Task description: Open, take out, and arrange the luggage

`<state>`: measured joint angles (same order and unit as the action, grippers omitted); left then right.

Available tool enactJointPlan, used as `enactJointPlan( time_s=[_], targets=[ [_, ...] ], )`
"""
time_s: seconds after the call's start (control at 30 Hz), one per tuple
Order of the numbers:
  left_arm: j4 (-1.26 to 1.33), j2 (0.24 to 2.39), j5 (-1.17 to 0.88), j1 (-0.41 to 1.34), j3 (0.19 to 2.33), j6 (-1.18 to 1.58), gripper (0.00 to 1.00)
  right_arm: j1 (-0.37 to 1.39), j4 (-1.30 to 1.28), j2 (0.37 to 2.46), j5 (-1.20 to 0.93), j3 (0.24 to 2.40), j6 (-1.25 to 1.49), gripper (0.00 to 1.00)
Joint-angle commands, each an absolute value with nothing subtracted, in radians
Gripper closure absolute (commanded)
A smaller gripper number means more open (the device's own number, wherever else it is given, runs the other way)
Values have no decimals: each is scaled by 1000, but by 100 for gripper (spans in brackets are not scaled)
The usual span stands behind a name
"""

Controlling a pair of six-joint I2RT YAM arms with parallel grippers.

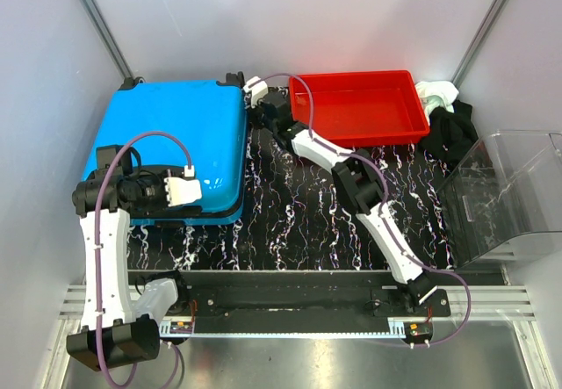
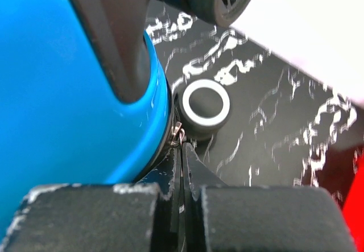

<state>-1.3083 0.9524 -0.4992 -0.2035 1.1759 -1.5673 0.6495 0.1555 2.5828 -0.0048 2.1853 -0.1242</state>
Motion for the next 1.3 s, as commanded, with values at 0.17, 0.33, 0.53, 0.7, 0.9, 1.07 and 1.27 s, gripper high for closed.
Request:
enactJointPlan(
  time_s=[0.17,0.33,0.53,0.7,0.9,1.07,1.27],
  targets=[
    [-1362,940,-483,-216,1198,-1555,100,581,420,2698,-87,2398,-196,100],
    [-1300,951,-474,-216,1187,-1499,100,554,566,2685,-357,2326,-137,100],
    [-976,957,-244,-218,1183,-985,25,546,713,2617,-514,2172,-64,100],
    [-933,918,-71,-258,1152,-666,3,546,742,2589,-508,2088,-61,100],
    [-881,891,-46,-376,1128,-505,5,548,767,2568,-508,2054,-35,100],
    [-851,885,-37,-518,1080,-407,18,552,714,2553,-470,2059,-44,100],
    [-747,877,-3,-695,970,-406,21,561,618,2537,-437,2069,-66,100]
  ],
)
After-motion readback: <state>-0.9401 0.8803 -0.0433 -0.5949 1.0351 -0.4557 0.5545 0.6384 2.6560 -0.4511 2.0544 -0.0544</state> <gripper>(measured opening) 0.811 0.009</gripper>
